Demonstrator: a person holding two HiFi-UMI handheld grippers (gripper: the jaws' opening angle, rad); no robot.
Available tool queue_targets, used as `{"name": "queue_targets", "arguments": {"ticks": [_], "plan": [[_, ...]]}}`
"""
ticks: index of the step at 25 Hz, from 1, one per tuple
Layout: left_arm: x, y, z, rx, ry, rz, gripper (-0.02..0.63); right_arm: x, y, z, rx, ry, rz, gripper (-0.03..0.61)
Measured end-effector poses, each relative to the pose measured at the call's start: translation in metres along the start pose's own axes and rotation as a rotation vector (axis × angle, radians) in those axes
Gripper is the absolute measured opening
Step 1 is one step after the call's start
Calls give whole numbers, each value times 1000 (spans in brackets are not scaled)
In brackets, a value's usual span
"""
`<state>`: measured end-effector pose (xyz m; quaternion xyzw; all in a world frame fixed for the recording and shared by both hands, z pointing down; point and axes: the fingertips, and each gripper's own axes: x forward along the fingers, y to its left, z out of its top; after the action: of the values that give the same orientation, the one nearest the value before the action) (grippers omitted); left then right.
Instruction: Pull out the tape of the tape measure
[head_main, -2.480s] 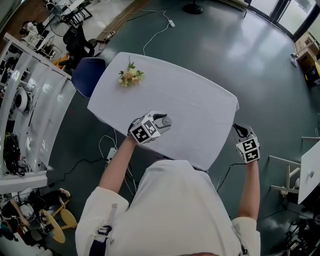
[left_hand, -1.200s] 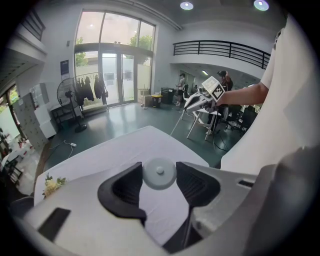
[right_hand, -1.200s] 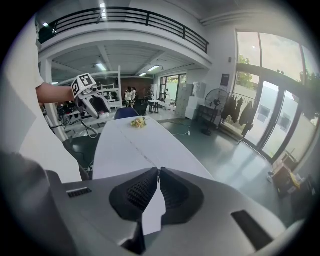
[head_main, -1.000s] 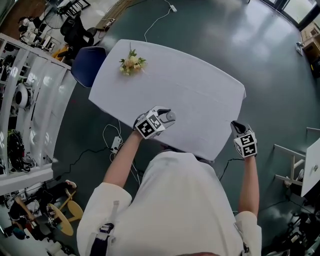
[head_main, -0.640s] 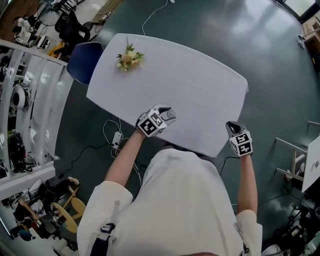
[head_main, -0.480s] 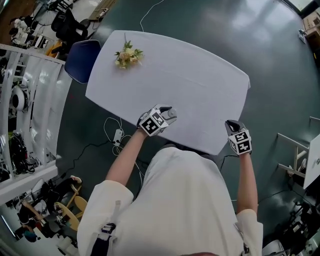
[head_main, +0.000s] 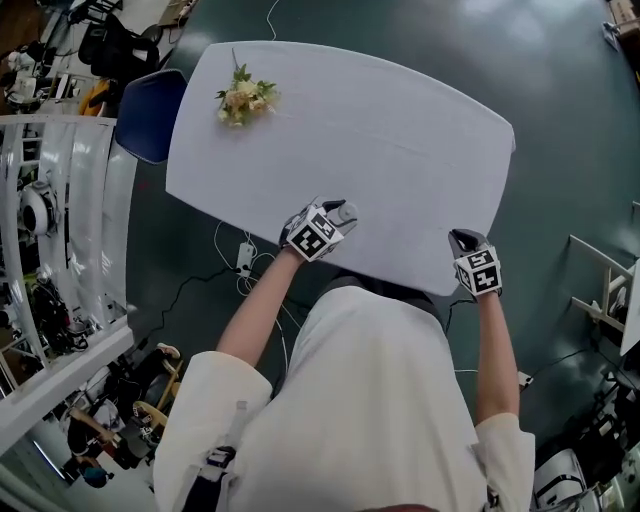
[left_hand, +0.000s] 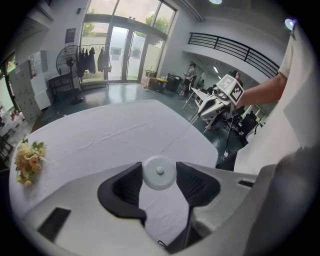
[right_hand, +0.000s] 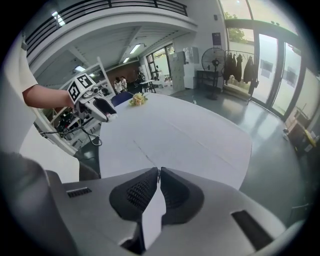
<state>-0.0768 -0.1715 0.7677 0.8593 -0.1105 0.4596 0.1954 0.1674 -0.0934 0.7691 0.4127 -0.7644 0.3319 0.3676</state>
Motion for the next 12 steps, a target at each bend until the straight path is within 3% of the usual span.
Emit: {"name": "queue_targets", "arguments": {"ticks": [12], "plan": [[66,26,-61,33,168,5,218,79,24,-52,174,139,16,43]]}}
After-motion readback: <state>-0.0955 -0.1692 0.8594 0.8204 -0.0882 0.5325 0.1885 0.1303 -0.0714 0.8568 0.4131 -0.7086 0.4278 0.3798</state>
